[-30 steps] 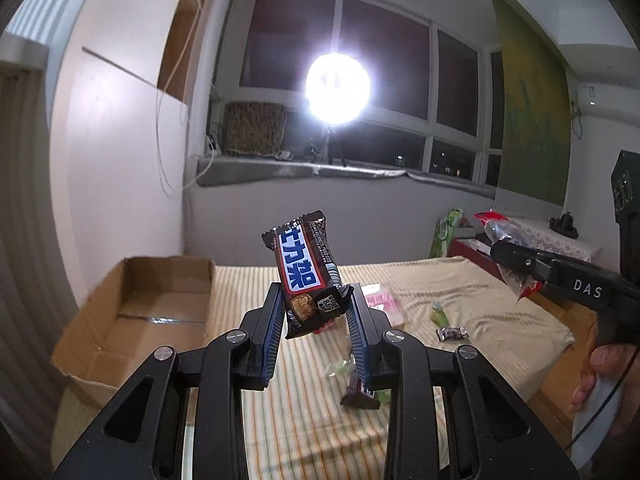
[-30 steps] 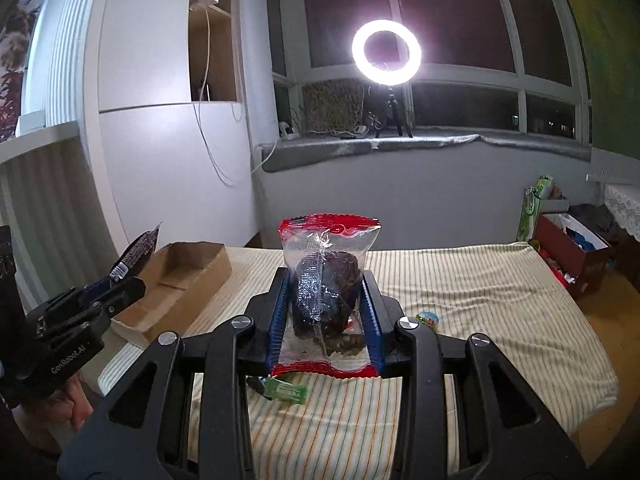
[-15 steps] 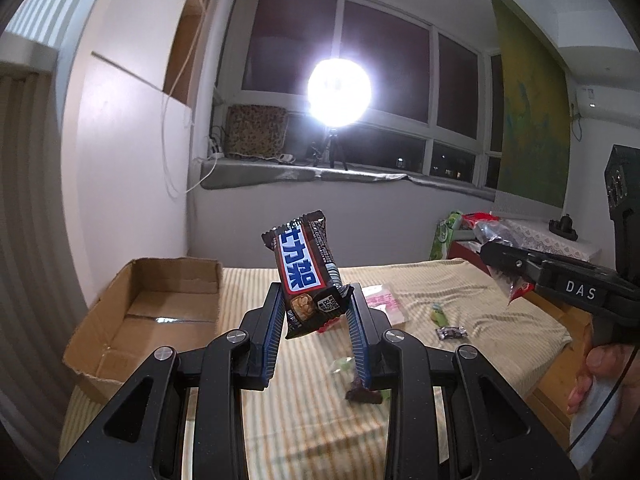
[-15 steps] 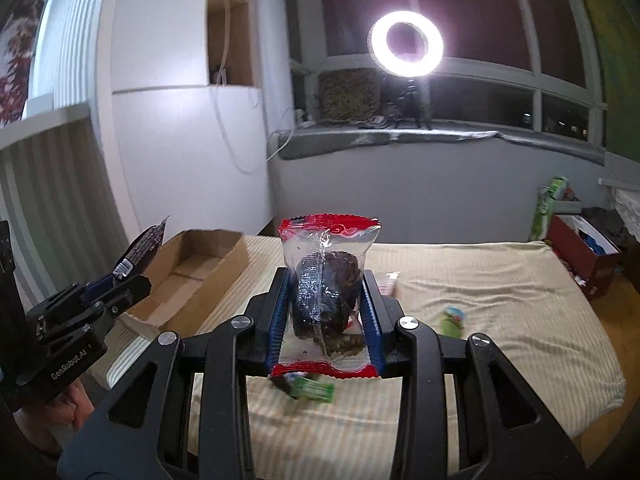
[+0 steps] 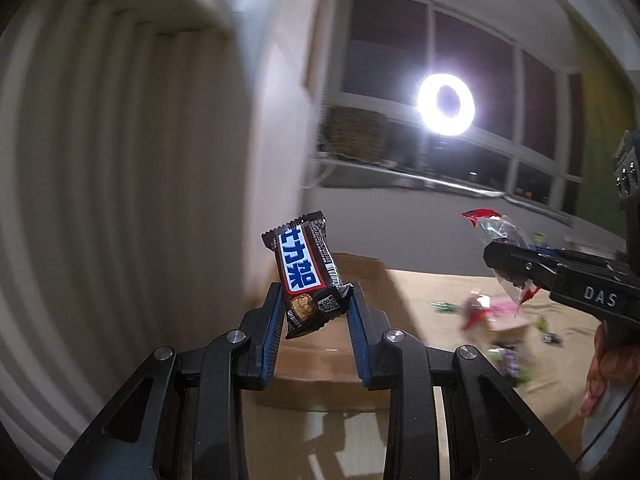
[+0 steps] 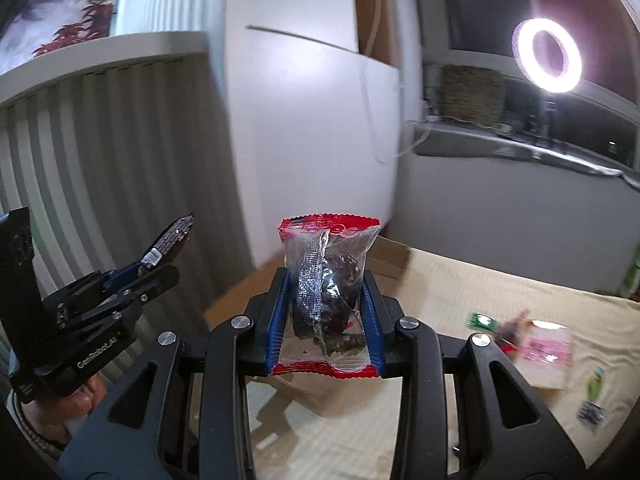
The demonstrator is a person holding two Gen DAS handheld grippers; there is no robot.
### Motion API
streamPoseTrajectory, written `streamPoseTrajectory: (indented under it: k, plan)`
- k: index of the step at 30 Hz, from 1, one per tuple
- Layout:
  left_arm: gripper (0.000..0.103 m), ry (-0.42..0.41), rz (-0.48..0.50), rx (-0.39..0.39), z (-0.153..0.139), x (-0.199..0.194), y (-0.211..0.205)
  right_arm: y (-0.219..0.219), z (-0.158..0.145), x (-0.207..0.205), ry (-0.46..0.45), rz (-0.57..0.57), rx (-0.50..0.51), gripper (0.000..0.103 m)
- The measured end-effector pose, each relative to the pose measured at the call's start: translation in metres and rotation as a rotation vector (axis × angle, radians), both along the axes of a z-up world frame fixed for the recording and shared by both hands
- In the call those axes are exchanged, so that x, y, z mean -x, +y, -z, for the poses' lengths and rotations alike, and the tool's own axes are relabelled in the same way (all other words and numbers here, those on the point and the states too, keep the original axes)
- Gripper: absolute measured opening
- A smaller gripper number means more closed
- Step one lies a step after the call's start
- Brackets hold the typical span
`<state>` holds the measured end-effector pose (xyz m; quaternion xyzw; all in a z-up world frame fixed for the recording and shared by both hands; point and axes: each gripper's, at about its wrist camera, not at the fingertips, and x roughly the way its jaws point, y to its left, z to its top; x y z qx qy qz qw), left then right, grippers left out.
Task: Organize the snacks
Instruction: 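Carry both snacks to the cardboard box and open both tools to drop them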
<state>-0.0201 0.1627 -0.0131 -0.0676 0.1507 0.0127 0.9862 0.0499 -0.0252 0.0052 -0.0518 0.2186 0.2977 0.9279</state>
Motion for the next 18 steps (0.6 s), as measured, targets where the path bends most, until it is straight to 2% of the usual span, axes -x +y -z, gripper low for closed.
streamPoseTrajectory:
  k: [5,11,15,16,18]
  plan:
    - [0.029,0.001,-0.033,0.004,-0.002,-0.007,0.017,0.01,0.004,-0.014,0.012,-0.014,-0.003,0.035]
    - [0.029,0.022,0.002,-0.009,0.005,-0.023,0.004,0.006,0.019,-0.03,0.045,-0.017,-0.004,0.035]
    - [0.029,0.053,0.013,-0.007,0.012,-0.037,0.007,0.017,0.035,-0.056,0.086,-0.03,0.002,0.036]
    - [0.029,0.063,0.014,-0.006,0.015,-0.041,0.009,0.019,0.038,-0.063,0.096,-0.032,0.003,0.036]
    - [0.029,0.085,0.021,-0.002,0.02,-0.05,0.01,0.025,0.048,-0.071,0.123,-0.036,0.007,0.044]
